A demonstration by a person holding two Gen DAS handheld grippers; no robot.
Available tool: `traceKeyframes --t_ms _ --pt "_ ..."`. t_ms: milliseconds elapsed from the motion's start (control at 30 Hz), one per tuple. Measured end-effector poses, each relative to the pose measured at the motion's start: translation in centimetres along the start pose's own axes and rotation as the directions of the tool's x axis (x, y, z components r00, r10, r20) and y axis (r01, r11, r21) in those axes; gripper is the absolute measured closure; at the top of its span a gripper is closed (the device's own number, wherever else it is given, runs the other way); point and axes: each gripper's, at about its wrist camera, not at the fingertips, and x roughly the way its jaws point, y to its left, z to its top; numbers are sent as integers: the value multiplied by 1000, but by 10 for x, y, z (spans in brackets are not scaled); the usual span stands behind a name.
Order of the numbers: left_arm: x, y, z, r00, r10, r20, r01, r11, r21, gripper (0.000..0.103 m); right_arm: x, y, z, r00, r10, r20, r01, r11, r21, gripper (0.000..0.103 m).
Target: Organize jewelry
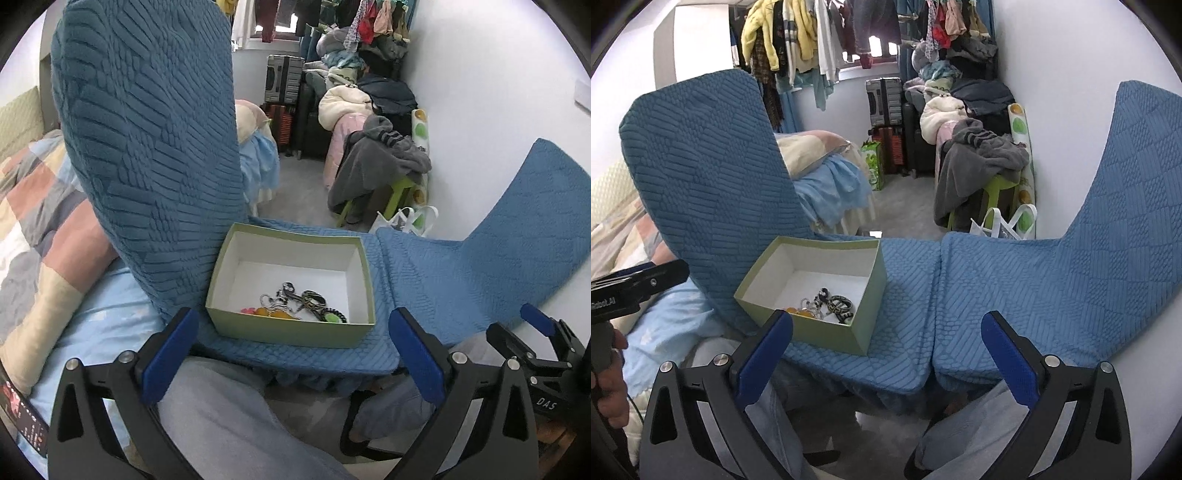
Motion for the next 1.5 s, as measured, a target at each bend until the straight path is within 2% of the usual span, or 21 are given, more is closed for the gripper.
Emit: traceKeyframes --t_ms 433,600,1100,1500 --pt "0 -2 2 1000 -1 4 1 1000 15 1 0 1 1 1000 -3 1 3 1000 -7 1" --pt "-1 -3 2 1000 -23 19 23 1000 2 1 -1 -1 3 1000 -18 4 18 1000 -1 1" --pt "4 -5 2 999 -35 6 35 999 12 1 -2 -3 5 999 -38 7 38 999 1 1" --pt "7 -2 3 1000 -19 2 19 1000 24 1 -1 -5 4 999 -37 9 37 999 4 1"
